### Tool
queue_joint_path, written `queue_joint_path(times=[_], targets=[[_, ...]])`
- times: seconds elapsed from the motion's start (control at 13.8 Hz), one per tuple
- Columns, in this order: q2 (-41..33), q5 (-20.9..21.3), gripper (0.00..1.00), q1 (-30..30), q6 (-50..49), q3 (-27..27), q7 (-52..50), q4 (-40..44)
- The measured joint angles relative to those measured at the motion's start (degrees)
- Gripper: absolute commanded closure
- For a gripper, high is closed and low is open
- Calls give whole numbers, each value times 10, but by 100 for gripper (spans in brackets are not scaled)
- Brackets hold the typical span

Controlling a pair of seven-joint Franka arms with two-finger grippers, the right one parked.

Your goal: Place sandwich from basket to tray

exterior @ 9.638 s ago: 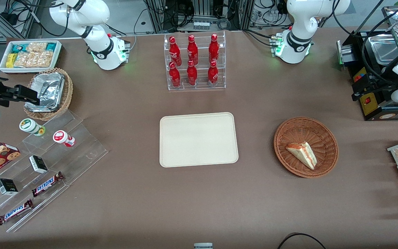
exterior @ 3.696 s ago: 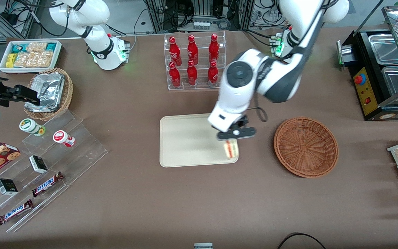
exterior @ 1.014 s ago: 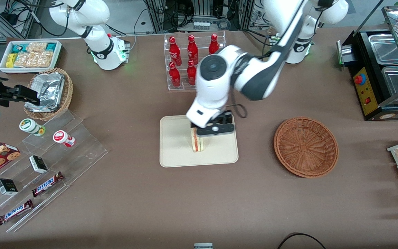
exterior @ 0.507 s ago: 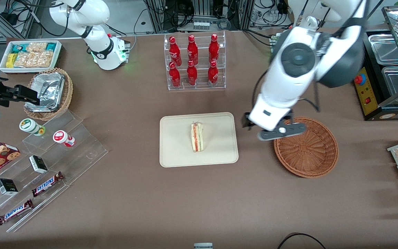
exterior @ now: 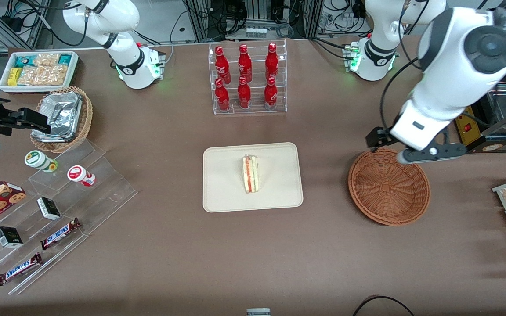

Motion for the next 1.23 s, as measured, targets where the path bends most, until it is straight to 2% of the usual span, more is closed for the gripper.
queue_joint_path(times=[0.58,1.23], targets=[[-17,0,0,82,-4,1,119,-16],[-27,-1,0,104,-14,0,177,-17]])
